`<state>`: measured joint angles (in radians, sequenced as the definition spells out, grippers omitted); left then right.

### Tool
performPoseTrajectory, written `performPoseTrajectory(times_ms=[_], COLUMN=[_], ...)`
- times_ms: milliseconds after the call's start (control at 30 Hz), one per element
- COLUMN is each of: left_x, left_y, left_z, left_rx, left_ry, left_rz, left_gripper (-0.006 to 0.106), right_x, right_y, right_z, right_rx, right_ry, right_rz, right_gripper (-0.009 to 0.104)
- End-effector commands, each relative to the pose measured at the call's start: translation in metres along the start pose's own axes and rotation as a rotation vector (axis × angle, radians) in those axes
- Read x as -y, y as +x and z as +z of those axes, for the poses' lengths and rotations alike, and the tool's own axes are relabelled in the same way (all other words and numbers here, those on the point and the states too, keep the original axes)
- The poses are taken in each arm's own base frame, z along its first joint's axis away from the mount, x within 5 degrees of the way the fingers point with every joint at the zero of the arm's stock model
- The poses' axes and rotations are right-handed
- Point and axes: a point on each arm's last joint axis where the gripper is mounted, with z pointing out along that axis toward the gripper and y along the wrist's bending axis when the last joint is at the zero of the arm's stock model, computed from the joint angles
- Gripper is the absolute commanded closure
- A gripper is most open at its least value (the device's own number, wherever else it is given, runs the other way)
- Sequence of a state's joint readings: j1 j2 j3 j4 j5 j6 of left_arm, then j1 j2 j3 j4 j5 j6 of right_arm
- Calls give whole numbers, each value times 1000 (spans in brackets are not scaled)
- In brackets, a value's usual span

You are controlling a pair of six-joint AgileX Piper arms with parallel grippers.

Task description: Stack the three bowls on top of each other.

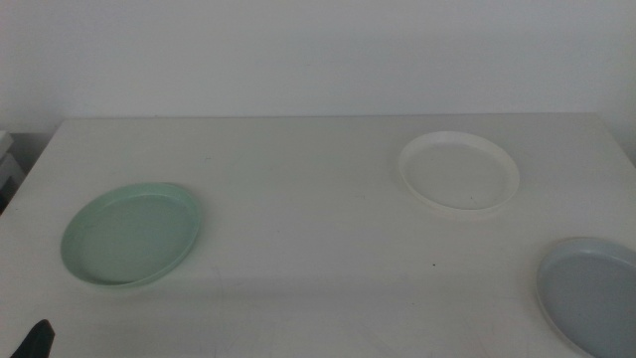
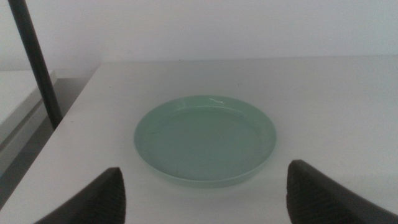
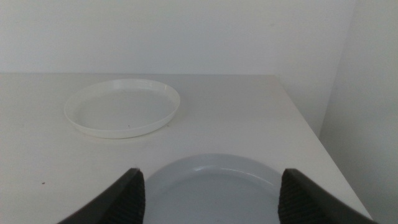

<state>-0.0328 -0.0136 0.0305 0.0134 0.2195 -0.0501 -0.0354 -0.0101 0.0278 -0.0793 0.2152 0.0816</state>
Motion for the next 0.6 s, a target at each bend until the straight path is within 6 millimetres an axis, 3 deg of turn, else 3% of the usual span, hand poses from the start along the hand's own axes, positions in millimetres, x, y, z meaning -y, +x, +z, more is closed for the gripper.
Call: performPoseTrajectory(times_ms=[0, 300, 567], left_x=[1, 1, 1], left_y=[-9, -9, -9], left_z=[-2, -2, -2], left_rx=[94, 94, 94], left_ry=[14, 14, 14], left_rz=[-18, -18, -18], left_gripper=[15, 15, 15], right_x=[0, -1, 1], right_y=[-10, -14, -73], right_z=[-3, -4, -16], right_rx=[114, 118, 36], right_ry=[-5, -7, 13], right_rz=[-14, 4, 1], right_gripper=[40, 40, 40])
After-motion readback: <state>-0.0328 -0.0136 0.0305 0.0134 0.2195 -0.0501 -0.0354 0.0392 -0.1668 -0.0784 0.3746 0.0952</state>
